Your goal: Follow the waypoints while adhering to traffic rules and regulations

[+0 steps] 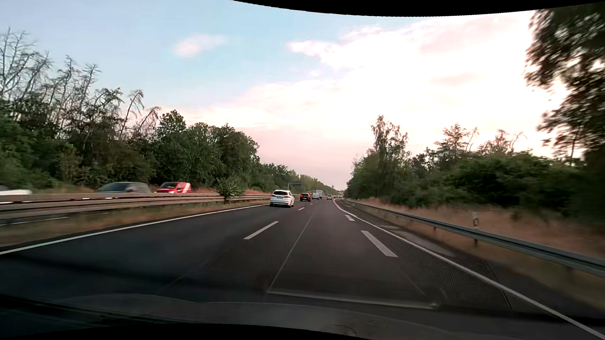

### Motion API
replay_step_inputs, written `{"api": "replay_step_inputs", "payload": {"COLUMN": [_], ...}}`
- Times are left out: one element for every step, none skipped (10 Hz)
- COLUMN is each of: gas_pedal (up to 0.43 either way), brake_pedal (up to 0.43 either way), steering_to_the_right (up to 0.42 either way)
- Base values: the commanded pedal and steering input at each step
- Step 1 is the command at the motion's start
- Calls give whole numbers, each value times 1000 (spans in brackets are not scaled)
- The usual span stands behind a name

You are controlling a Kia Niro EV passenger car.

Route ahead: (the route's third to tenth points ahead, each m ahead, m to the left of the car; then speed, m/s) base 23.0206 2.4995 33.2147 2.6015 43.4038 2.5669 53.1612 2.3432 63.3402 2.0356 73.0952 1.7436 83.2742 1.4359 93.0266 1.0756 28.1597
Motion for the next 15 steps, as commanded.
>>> {"api": "replay_step_inputs", "payload": {"gas_pedal": [138, 138, 138, 138, 138, 138, 138, 138, 138, 138, 138, 138, 138, 138, 138], "brake_pedal": [0, 0, 0, 0, 0, 0, 0, 0, 0, 0, 0, 0, 0, 0, 0], "steering_to_the_right": [-2, -1, -1, 0, 0, 0, 0, 0, 0, 0, 0, 0, 0, 0, 0]}}
